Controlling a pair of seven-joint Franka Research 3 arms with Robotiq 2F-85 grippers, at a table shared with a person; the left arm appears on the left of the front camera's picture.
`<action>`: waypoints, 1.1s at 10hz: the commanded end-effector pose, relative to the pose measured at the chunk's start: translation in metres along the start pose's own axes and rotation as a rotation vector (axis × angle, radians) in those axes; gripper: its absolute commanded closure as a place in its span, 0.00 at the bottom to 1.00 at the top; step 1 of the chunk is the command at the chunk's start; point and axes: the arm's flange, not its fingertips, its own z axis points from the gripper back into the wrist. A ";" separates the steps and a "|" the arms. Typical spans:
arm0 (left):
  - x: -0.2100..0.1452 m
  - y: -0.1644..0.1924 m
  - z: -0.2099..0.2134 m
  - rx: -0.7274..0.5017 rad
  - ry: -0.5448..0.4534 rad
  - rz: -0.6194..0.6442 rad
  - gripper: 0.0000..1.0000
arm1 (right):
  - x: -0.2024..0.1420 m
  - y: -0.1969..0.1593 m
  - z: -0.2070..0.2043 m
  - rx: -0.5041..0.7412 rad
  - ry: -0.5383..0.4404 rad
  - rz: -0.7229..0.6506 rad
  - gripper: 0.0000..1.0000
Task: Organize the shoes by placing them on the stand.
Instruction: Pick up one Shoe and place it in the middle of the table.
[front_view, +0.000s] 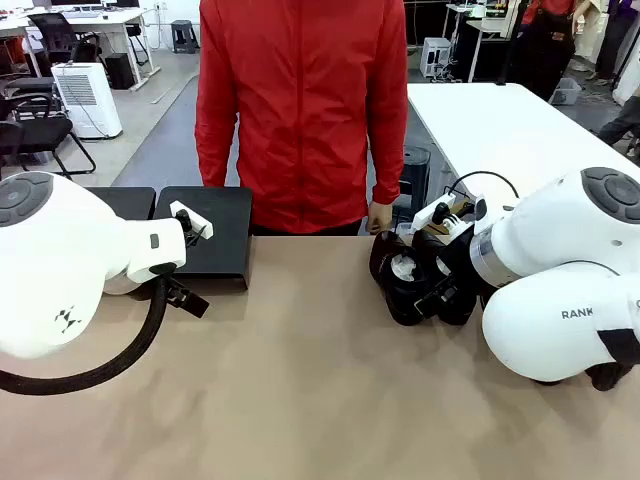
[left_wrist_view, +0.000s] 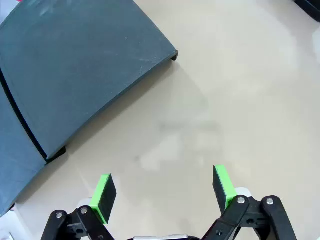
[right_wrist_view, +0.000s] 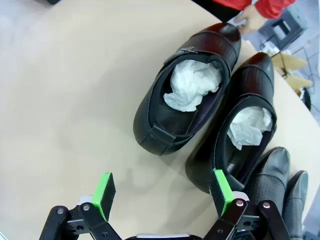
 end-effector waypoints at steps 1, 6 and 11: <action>0.000 0.000 0.000 0.000 0.000 0.000 0.00 | 0.000 0.000 0.000 0.000 0.000 0.000 0.00; 0.000 0.000 0.000 0.000 0.000 0.000 0.00 | 0.000 0.000 0.000 0.000 0.000 0.000 0.00; 0.000 0.000 0.000 0.000 0.000 0.000 0.00 | 0.000 0.000 0.000 0.000 0.000 0.000 0.00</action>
